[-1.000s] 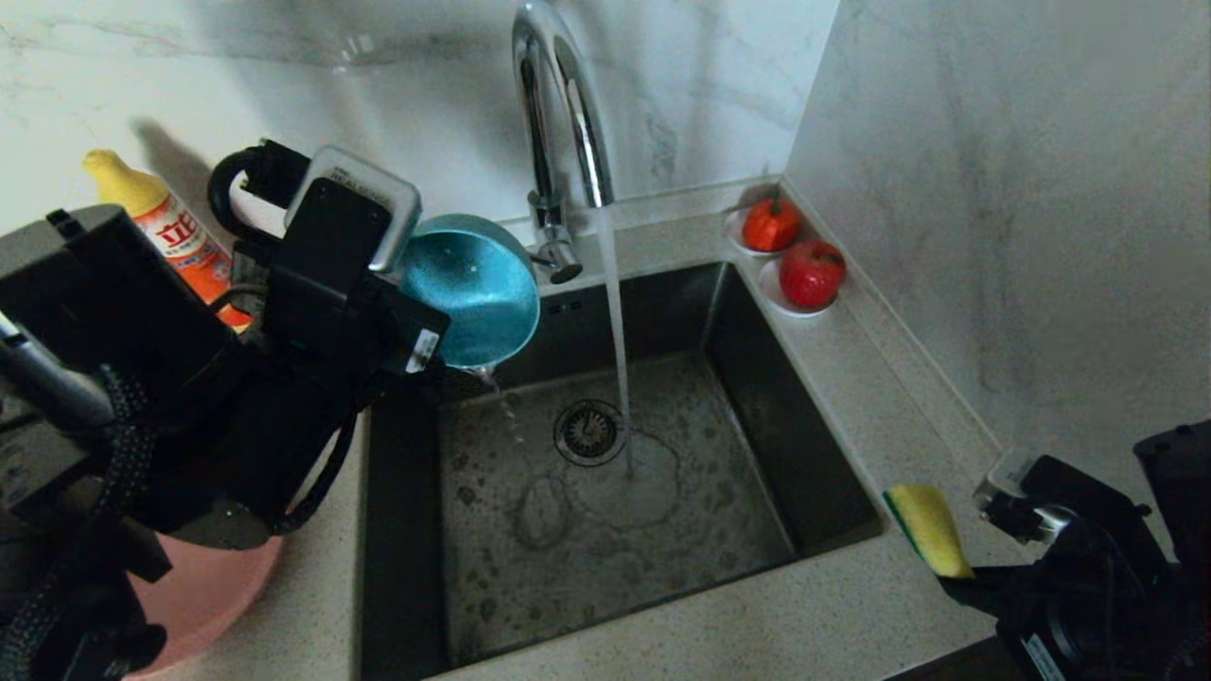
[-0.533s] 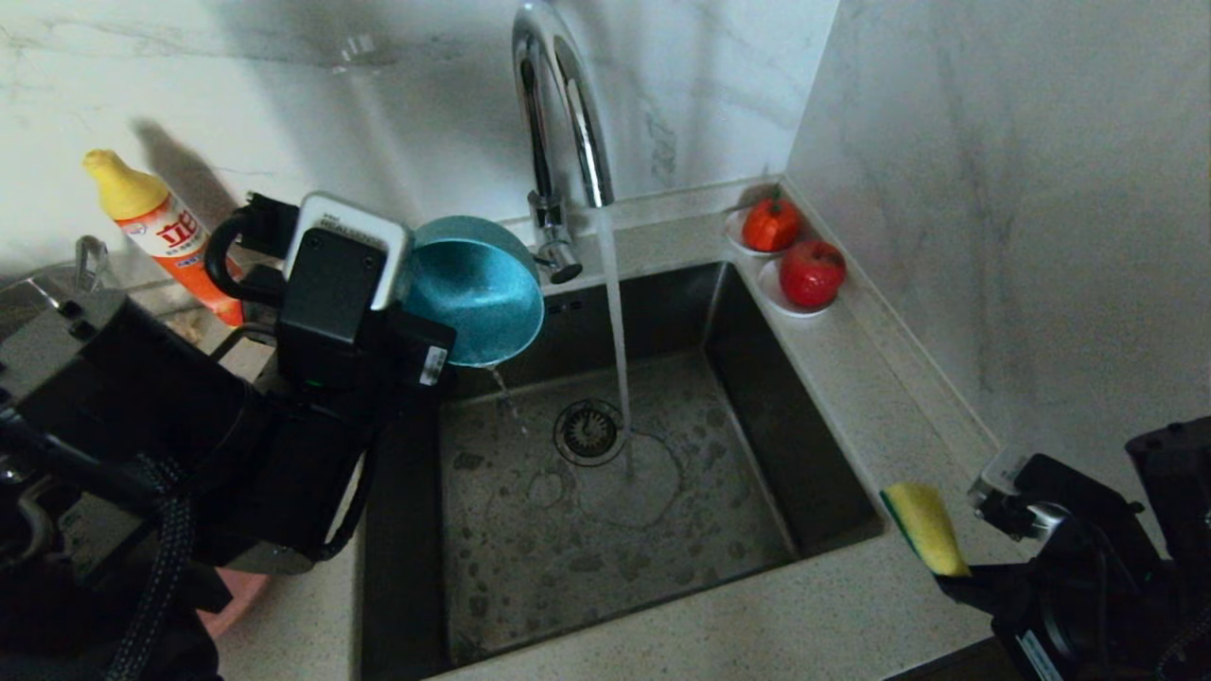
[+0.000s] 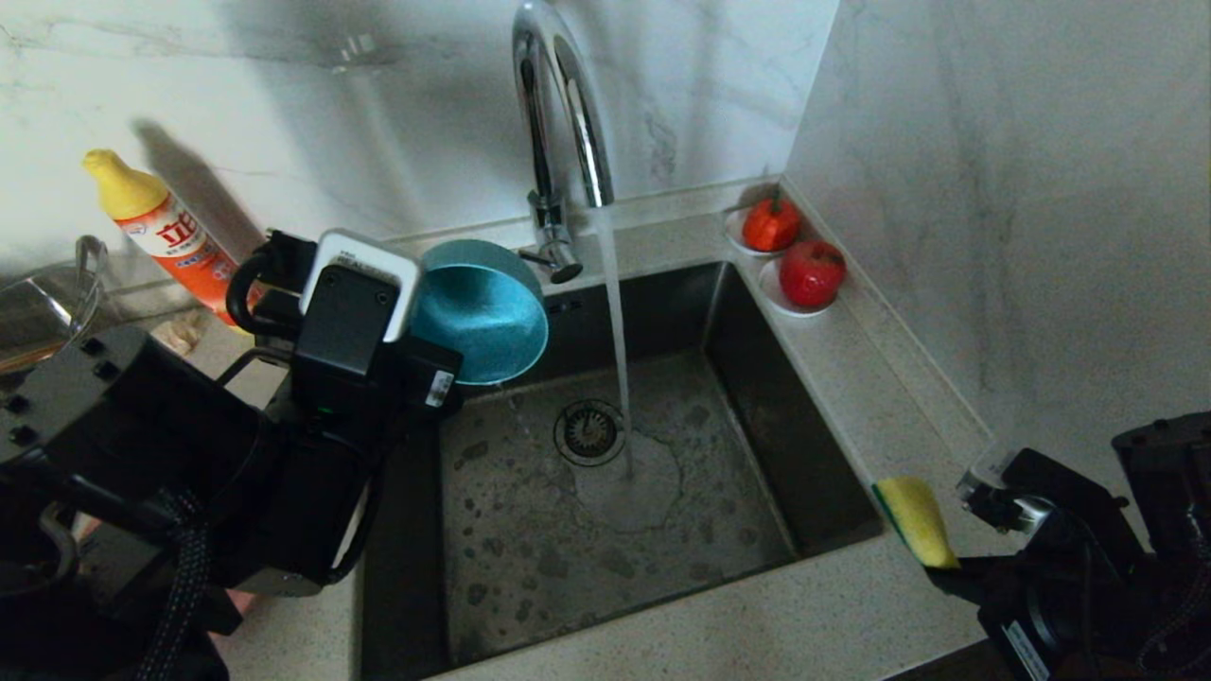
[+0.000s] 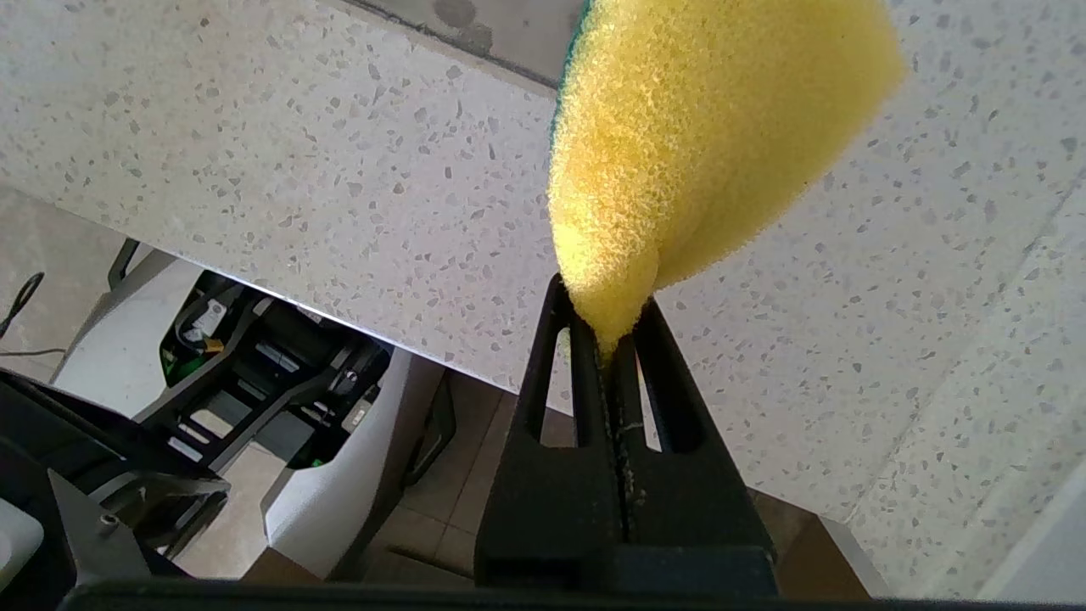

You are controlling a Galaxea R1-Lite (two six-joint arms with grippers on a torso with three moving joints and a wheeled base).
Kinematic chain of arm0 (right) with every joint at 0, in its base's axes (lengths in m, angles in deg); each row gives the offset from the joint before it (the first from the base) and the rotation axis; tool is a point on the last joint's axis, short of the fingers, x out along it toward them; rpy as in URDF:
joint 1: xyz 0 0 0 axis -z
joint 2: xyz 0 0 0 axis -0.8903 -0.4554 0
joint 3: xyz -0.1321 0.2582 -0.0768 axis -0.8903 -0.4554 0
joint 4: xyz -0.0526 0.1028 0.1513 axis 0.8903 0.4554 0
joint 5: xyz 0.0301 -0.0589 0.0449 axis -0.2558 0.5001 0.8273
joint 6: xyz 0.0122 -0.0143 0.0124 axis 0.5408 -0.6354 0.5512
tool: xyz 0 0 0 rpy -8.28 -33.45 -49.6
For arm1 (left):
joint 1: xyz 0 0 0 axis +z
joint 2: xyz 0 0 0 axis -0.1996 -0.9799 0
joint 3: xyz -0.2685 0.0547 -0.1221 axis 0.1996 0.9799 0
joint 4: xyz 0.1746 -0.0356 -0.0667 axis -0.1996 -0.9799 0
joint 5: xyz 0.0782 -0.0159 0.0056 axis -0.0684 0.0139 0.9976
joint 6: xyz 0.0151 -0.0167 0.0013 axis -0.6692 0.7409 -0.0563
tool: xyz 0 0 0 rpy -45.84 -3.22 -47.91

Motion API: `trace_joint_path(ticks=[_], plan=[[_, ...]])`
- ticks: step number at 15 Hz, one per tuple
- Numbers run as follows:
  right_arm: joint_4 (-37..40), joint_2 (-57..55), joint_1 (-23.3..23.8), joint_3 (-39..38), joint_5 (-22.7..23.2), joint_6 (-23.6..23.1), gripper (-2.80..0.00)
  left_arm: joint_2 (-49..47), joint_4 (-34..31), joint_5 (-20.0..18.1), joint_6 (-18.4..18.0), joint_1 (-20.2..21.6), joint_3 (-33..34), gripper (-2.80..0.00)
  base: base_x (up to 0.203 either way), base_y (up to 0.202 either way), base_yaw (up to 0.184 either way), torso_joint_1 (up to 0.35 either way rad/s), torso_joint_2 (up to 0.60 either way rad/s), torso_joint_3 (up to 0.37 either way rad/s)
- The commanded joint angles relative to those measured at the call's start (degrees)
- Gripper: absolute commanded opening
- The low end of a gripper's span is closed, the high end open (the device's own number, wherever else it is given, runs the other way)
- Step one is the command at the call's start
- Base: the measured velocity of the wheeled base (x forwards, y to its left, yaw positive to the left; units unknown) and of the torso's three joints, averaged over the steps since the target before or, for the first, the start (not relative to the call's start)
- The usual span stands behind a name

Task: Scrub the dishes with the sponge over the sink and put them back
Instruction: Wash the bowl

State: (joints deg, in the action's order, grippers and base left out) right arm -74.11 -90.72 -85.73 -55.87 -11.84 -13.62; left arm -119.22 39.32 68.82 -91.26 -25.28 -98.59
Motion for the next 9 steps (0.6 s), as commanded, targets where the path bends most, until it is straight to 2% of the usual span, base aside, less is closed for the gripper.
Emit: trace_joint_path(ticks=[1,4,7,9], plan=[[0.0,-0.15,0.06,-0.12,-0.02,-0.12,-2.8,-0.23,0.45,0.21,0.05,-0.01,0.94,-2.8,0.0,0.0,0.0,0.0,0.0,0.0],[0.0,0.3,0.06,0.05,1.28,0.23,-2.8,-0.08,0.45,0.32,-0.13,0.05,0.37,-2.8,0.0,0.0,0.0,0.0,0.0,0.0],[0.72,2.06,0.23,0.76,6.05,4.75,-2.8,1.33,-0.1,0.74,-1.12,0.05,-2.67,-2.8,0.0,0.0,0.0,0.0,0.0,0.0],[1.11,2.4,-0.1,0.54,7.49,5.12,-2.8,4.81,-9.04,0.88,-1.09,0.05,-4.19,-2.8,0.0,0.0,0.0,0.0,0.0,0.0]])
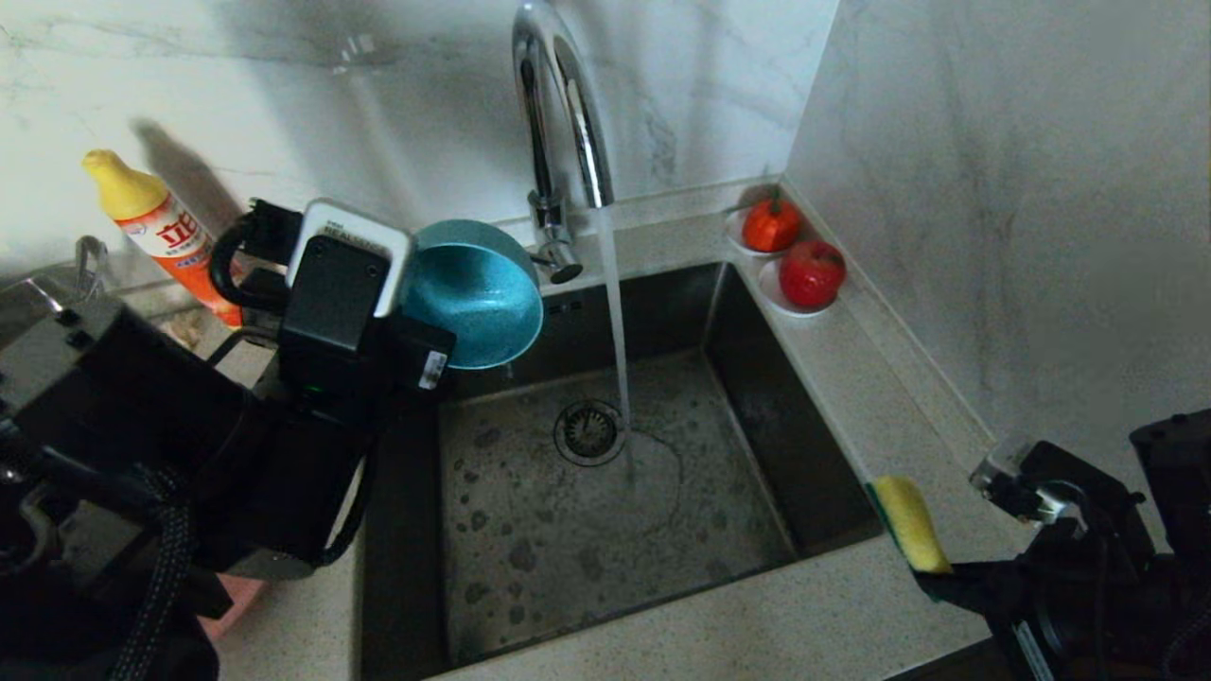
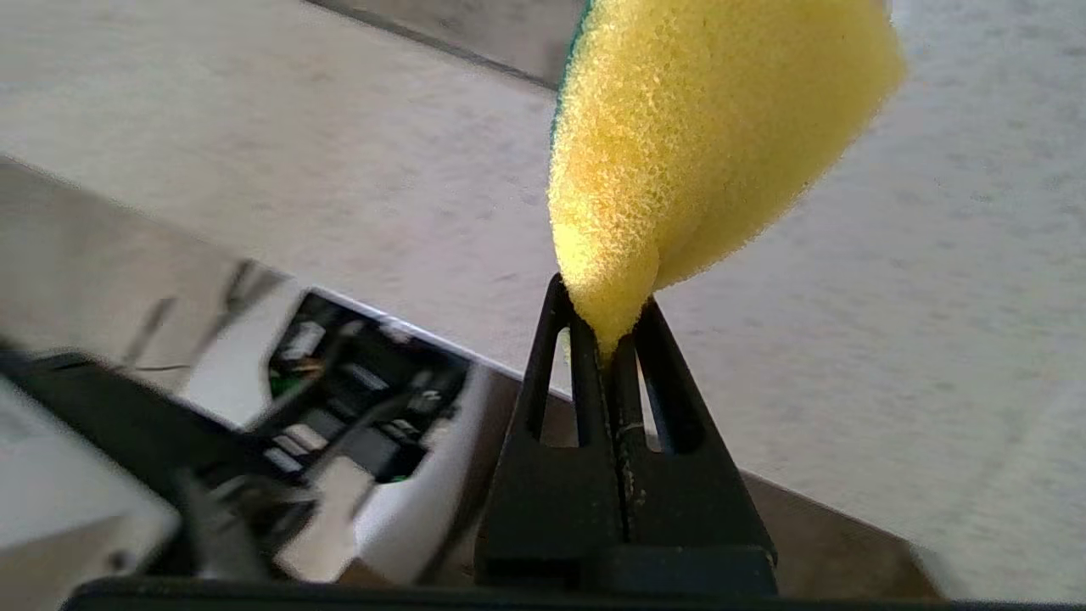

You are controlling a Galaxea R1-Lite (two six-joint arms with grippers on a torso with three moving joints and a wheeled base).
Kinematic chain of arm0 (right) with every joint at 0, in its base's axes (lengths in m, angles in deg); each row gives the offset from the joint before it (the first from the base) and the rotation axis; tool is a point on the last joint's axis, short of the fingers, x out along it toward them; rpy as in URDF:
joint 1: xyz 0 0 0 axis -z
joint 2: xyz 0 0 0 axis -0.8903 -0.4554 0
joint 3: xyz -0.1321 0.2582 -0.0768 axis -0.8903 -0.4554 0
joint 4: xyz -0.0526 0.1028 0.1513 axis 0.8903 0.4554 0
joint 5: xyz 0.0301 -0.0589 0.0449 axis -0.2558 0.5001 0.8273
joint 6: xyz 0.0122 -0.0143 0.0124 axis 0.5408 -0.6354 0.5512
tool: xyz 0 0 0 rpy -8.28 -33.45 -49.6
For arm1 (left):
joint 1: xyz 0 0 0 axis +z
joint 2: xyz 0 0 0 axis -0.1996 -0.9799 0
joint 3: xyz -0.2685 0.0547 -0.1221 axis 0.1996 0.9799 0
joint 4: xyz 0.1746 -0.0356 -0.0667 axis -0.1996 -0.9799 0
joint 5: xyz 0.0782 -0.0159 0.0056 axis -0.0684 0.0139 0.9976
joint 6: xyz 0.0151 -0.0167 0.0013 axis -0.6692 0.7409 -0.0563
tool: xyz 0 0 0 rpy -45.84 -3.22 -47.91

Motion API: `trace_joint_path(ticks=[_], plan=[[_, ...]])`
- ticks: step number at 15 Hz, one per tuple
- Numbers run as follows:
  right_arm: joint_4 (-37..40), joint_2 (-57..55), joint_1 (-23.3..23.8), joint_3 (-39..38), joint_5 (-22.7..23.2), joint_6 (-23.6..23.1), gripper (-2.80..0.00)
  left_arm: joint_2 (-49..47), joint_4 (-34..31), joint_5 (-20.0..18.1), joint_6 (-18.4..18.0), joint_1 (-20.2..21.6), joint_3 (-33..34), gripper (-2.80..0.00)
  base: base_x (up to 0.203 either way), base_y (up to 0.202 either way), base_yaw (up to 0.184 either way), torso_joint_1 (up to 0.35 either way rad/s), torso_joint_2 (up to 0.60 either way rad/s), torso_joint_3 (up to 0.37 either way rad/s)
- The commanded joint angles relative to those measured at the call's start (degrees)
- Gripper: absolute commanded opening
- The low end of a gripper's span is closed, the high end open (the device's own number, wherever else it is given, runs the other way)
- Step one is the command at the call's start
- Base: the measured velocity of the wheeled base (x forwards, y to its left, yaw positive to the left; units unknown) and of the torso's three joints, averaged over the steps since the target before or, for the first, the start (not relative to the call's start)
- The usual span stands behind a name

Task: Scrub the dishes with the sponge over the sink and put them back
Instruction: Wash the bowl, then wipe the bowl

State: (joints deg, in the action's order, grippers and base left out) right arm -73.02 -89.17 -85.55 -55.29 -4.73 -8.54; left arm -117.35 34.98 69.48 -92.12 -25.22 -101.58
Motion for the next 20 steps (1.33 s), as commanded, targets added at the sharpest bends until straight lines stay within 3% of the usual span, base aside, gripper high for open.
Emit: trace_joint_path(ticks=[1,7,10,12,15,17,20], plan=[[0.05,1.2,-0.49,0.04,0.52,0.07,-2.8,5.41,-11.41,0.22,-0.01,-0.01,-2.02,-2.8,0.0,0.0,0.0,0.0,0.0,0.0],[7.5,6.67,-1.08,1.7,11.23,2.76,-2.8,20.39,-54.55,-0.53,2.78,-0.47,-9.06,-2.8,0.0,0.0,0.0,0.0,0.0,0.0],[10.47,8.17,-4.49,1.71,13.76,4.52,-2.8,19.22,-67.41,-1.31,8.18,-1.75,-14.67,-2.8,0.0,0.0,0.0,0.0,0.0,0.0],[10.71,8.89,-7.16,1.82,14.5,8.47,-2.8,18.68,-77.51,-3.09,13.42,-4.27,-18.15,-2.8,0.0,0.0,0.0,0.0,0.0,0.0],[13.86,10.22,-9.87,4.19,16.58,11.11,-2.8,19.59,-91.73,-4.56,24.71,-9.05,-26.04,-2.8,0.0,0.0,0.0,0.0,0.0,0.0],[17.73,10.93,-10.84,6.96,19.64,13.15,-2.8,21.52,-100.11,-7.49,29.95,-11.35,-28.49,-2.8,0.0,0.0,0.0,0.0,0.0,0.0],[20.83,12.26,-13.43,8.94,22.17,15.89,-2.8,24.11,-102.78,-10.3,32.52,-12.92,-25.86,-2.8,0.0,0.0,0.0,0.0,0.0,0.0]])
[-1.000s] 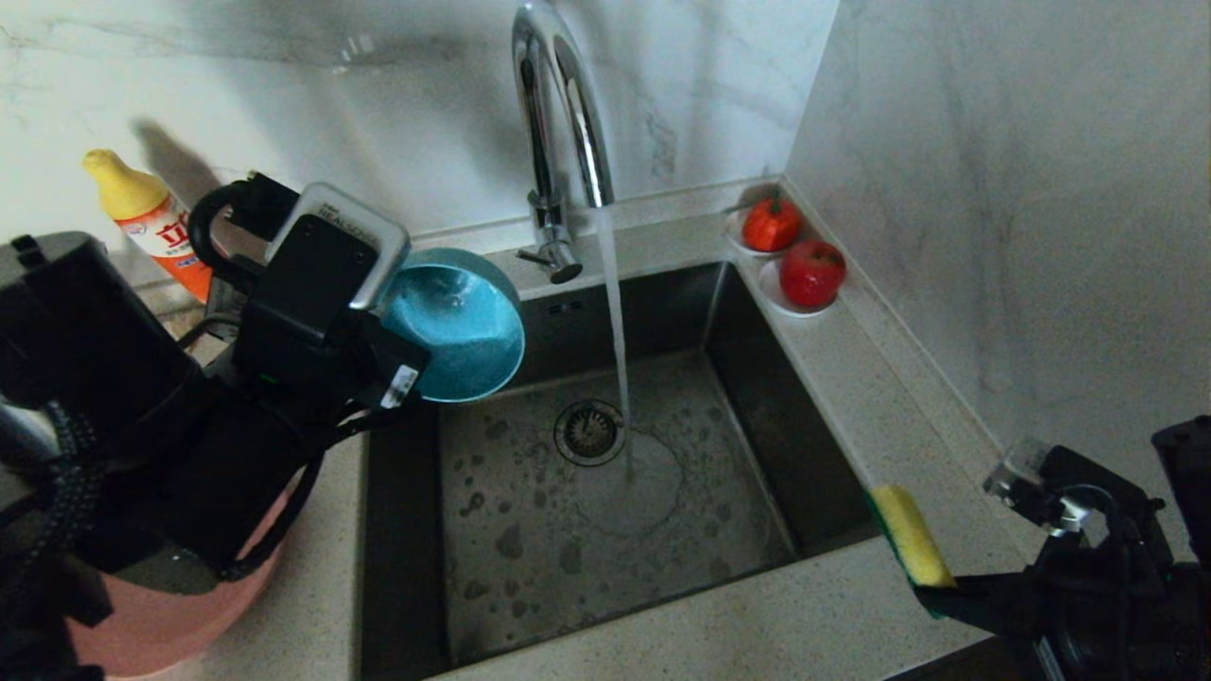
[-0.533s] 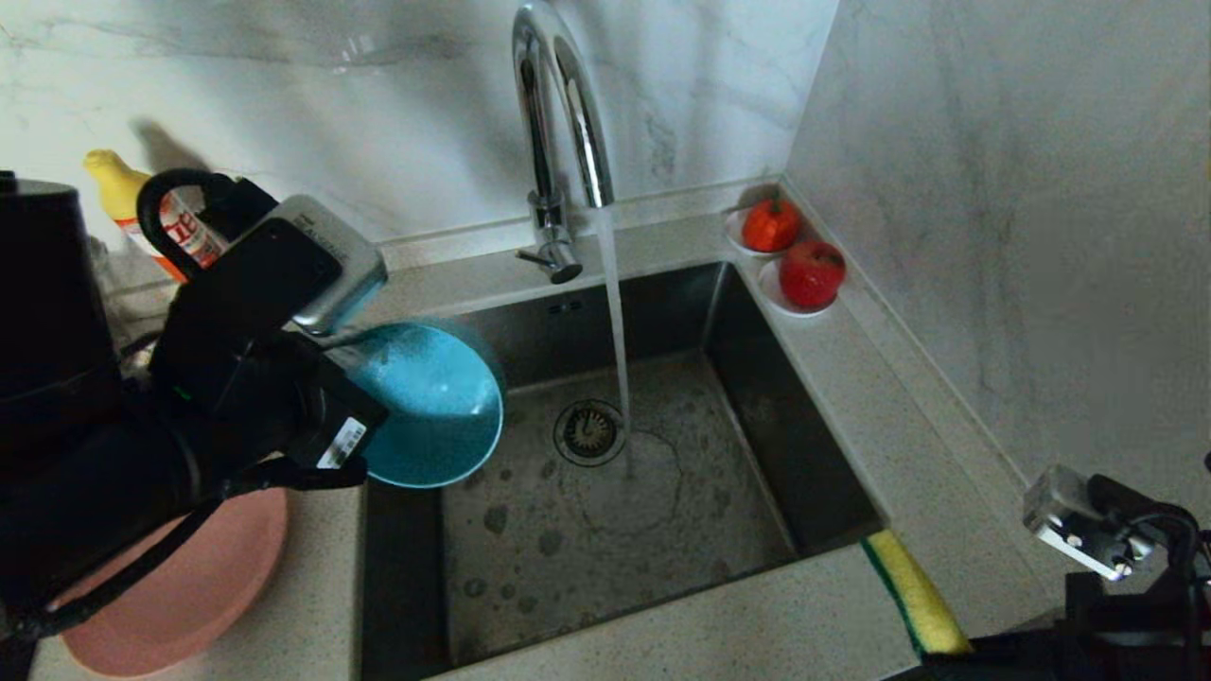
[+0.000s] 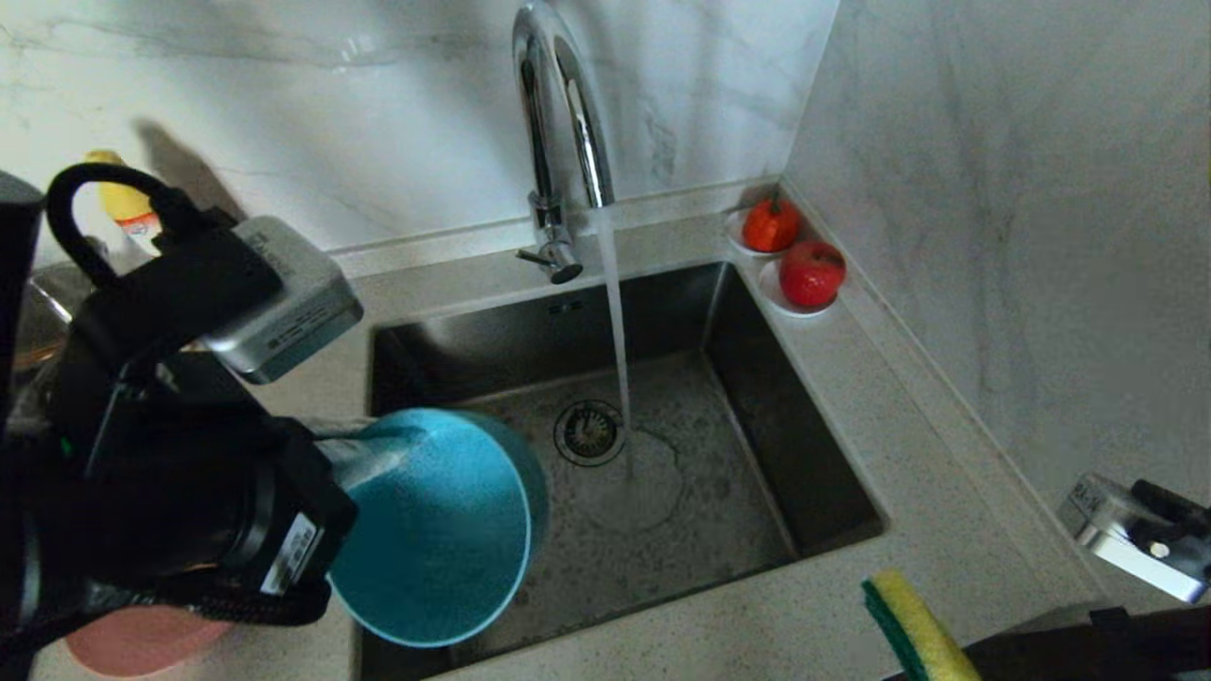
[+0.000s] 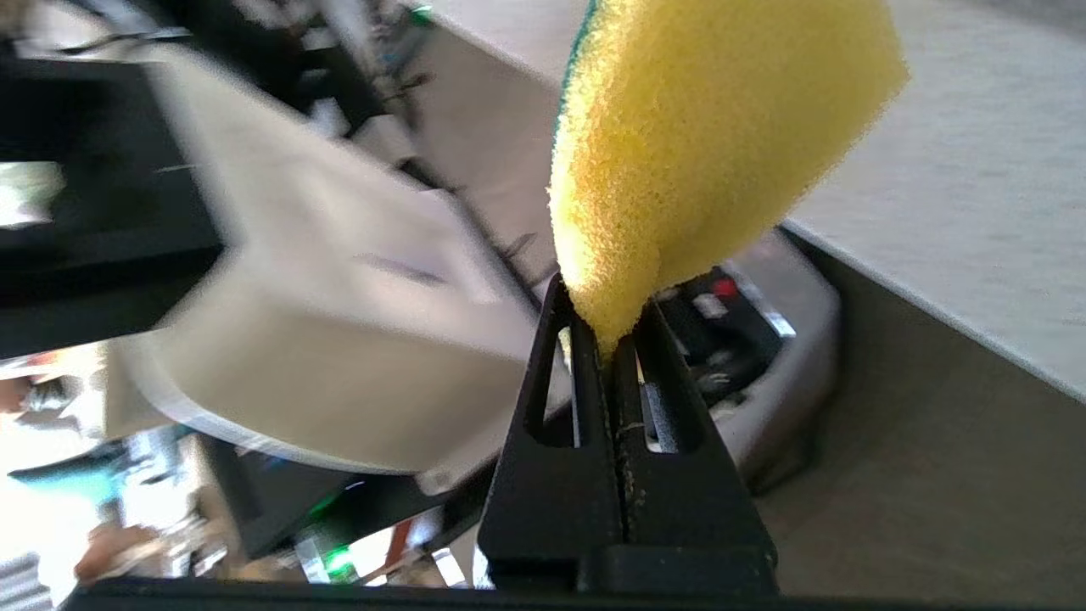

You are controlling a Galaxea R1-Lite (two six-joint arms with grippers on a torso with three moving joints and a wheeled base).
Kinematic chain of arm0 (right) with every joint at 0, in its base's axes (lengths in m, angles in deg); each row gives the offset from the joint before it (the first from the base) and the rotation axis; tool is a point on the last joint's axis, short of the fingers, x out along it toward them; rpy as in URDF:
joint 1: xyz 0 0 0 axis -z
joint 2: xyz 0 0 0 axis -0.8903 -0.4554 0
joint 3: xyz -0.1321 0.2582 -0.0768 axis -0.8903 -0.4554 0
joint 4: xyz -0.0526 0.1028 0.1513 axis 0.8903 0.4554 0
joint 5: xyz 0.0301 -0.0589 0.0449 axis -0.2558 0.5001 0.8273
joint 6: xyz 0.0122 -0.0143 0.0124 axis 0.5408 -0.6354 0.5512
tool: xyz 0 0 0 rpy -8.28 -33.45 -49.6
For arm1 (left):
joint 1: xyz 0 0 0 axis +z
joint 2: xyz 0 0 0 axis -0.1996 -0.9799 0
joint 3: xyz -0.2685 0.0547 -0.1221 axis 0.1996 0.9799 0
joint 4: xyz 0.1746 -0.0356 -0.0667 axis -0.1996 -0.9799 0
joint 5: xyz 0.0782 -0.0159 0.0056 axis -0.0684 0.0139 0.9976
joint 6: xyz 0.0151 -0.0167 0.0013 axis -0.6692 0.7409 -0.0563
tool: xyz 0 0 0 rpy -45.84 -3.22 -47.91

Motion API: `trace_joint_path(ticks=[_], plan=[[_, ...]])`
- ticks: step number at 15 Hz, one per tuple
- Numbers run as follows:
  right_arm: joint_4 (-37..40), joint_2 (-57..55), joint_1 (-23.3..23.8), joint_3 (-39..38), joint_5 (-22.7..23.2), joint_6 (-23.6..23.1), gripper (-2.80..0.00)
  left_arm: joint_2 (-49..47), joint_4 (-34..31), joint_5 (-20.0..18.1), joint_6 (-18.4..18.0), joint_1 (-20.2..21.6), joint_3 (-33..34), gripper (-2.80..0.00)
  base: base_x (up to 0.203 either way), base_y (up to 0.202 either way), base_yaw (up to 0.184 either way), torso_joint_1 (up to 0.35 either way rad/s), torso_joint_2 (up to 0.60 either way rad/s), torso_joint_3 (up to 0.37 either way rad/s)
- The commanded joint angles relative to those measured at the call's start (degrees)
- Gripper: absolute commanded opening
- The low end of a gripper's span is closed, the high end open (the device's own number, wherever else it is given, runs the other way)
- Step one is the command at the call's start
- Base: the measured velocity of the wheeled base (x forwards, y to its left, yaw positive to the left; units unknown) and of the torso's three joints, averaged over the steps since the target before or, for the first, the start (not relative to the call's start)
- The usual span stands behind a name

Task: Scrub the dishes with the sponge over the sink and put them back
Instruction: Wipe the bowl

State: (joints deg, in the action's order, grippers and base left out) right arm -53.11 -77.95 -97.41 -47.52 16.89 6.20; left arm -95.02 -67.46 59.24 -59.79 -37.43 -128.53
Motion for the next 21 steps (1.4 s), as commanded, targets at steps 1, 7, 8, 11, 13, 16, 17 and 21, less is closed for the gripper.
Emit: trace_joint_path(ticks=[1,7,8,11,13,16,17,21], plan=[[2.05,1.34,-2.99,2.3,0.94,3.28,-2.8,1.94,-0.26,-0.13,0.23,-1.37,2.24,-2.8,0.0,0.0,0.0,0.0,0.0,0.0],[3.32,0.38,-5.6,5.16,5.5,8.22,-2.8,-3.3,3.94,1.91,1.34,-1.95,3.42,-2.8,0.0,0.0,0.0,0.0,0.0,0.0],[3.48,0.18,-6.06,5.53,6.11,8.49,-2.8,-4.72,6.35,4.47,1.42,-1.95,3.41,-2.8,0.0,0.0,0.0,0.0,0.0,0.0],[4.73,-1.7,-8.74,7.19,6.31,9.98,-2.8,-6.08,10.33,8.54,1.41,-3.84,4.2,-2.8,0.0,0.0,0.0,0.0,0.0,0.0],[4.76,-4.3,-10.77,9.03,6.24,10.74,-2.8,-6.08,10.42,8.98,1.3,-5.11,4.54,-2.8,0.0,0.0,0.0,0.0,0.0,0.0],[4.9,-7.65,-13.26,12.58,6.21,12.51,-2.8,-6.08,10.51,10.05,1.31,-5.26,4.96,-2.8,0.0,0.0,0.0,0.0,0.0,0.0],[4.86,-8.9,-14.0,13.68,6.16,13.57,-2.8,-5.99,10.59,10.37,1.21,-5.52,5.21,-2.8,0.0,0.0,0.0,0.0,0.0,0.0],[4.9,-14.39,-15.23,16.83,5.99,14.5,-2.8,-7.94,15.29,12.23,1.63,-5.55,6.14,-2.8,0.0,0.0,0.0,0.0,0.0,0.0]])
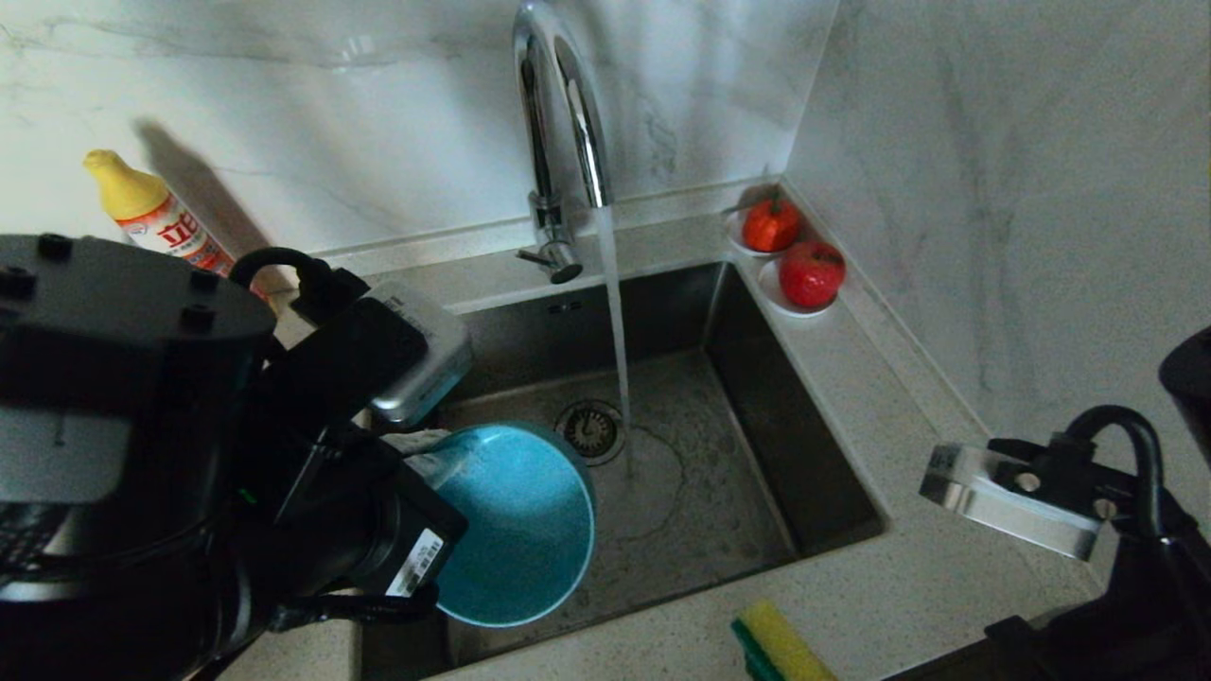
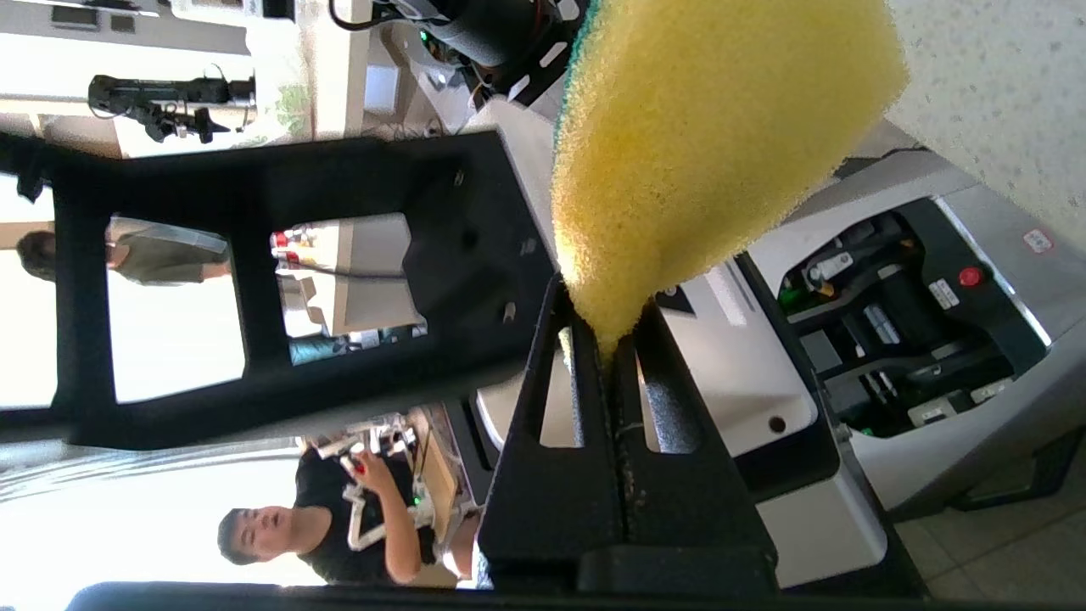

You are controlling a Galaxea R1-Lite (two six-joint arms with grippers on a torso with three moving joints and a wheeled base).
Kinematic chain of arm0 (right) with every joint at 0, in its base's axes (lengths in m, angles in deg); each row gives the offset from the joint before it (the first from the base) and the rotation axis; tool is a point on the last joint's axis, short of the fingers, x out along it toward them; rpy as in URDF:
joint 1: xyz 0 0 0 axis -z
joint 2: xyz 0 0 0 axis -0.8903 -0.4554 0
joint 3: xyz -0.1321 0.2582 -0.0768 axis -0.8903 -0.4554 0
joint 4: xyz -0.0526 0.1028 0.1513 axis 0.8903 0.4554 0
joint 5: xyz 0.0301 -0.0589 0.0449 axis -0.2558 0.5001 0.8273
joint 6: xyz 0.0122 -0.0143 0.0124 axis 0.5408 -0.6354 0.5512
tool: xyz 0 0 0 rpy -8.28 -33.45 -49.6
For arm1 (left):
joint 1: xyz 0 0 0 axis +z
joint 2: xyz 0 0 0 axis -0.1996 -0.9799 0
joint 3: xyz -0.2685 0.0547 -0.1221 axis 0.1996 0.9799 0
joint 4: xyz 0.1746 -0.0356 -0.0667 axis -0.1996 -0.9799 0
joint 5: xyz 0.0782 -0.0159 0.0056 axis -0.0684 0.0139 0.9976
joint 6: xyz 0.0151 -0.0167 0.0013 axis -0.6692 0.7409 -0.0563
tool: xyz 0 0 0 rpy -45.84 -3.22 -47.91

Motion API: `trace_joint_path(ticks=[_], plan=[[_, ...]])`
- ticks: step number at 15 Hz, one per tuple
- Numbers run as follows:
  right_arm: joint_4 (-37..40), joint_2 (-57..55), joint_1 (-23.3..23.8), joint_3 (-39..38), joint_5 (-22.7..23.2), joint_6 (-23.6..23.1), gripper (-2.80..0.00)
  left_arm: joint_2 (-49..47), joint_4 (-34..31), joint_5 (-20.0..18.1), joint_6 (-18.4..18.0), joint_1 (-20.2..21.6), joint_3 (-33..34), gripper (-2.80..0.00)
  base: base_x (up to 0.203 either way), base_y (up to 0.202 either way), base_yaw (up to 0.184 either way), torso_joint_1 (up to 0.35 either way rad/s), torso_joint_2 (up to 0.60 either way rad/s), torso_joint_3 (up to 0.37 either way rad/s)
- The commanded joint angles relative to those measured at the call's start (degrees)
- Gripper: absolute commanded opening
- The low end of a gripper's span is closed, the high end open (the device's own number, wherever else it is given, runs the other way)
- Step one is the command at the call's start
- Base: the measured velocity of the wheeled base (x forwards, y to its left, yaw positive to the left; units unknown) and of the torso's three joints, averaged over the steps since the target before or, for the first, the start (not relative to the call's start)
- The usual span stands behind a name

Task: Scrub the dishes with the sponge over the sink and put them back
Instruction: Wipe the bowl

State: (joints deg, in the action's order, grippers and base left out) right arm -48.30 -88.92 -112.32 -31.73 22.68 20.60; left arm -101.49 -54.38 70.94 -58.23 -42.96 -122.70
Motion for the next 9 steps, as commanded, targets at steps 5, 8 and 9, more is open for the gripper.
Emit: trace_joint_path(ticks=[5,8,9], plan=[[0.2,-8.01,-0.25,6.36,0.35,0.41,-2.8,-4.38,12.19,4.72,1.92,-0.23,3.77,-2.8,0.0,0.0,0.0,0.0,0.0,0.0],[1.25,-7.08,-0.72,8.52,0.51,2.84,-2.8,-4.46,15.43,4.85,3.29,-0.36,6.25,-2.8,0.0,0.0,0.0,0.0,0.0,0.0],[2.34,-7.03,-1.72,9.76,0.52,2.98,-2.8,-4.37,17.24,4.99,3.32,-0.88,6.83,-2.8,0.0,0.0,0.0,0.0,0.0,0.0]])
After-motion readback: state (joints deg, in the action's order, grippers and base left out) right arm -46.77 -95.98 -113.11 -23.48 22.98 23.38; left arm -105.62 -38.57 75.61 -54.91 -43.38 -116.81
